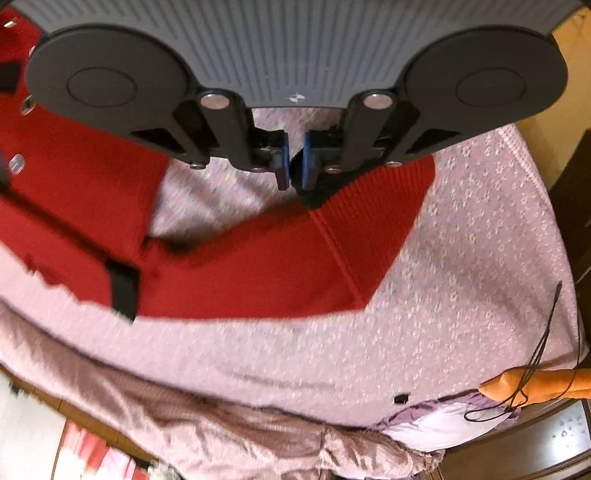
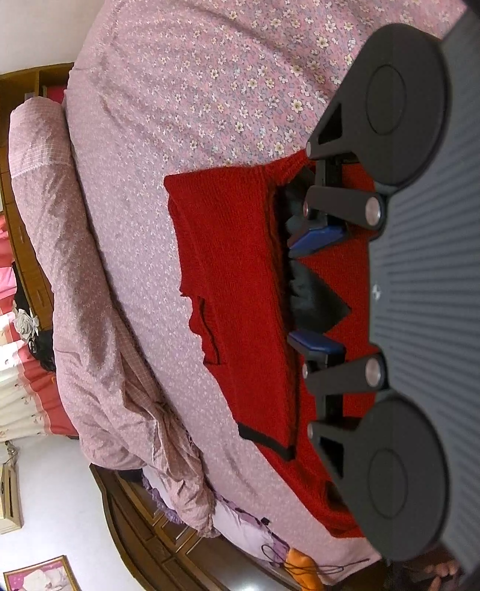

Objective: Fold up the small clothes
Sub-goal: 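Fold the sleeve across the body with the left gripper and release, then grasp the folded sleeve edge again with the left gripper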

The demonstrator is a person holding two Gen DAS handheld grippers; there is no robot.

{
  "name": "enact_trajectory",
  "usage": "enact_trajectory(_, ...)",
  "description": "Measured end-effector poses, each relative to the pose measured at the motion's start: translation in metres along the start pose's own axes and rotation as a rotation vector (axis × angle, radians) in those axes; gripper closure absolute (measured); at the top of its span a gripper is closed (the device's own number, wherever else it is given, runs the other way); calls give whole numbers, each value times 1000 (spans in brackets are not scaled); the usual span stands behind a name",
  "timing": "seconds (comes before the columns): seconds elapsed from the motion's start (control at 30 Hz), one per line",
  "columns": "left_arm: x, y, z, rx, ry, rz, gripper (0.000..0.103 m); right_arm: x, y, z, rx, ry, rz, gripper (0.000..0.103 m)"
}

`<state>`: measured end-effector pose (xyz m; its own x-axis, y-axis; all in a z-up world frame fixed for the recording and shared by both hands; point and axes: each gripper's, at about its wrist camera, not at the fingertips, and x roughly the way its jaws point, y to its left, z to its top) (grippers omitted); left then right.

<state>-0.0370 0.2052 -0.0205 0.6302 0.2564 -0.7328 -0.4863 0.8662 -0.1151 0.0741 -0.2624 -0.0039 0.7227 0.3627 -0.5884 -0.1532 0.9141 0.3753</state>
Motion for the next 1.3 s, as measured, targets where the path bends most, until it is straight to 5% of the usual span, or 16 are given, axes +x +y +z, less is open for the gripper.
enact_trajectory(0.27,-37,-13,46,-19,-100,-154,97,3,5,-3,-3,10,19,52)
enact_trajectory(0.4,-53,-47,70,40,-147,-268,97,5,7,-5,-4,21,27,52)
enact_trajectory(0.53,-54,-84,83,110,-158,-293,97,7,9,-7,-5,32,35,52)
enact_trajectory(0.83,-29,-82,75,114,-83,-144,93,13,26,-11,-58,59,74,52)
enact_trajectory(0.87,-26,-77,73,115,-75,-116,87,14,28,-12,-61,64,76,52)
enact_trajectory(0.93,-22,-65,65,120,-60,-46,58,16,31,-13,-69,74,79,52)
enact_trajectory(0.97,-19,-59,62,118,-58,-13,32,17,33,-13,-76,80,84,52)
enact_trajectory(1.03,-15,-47,53,114,-73,67,15,20,38,-12,-95,88,95,52)
enact_trajectory(1.3,33,-4,34,116,14,227,13,29,56,-11,-134,106,126,52)
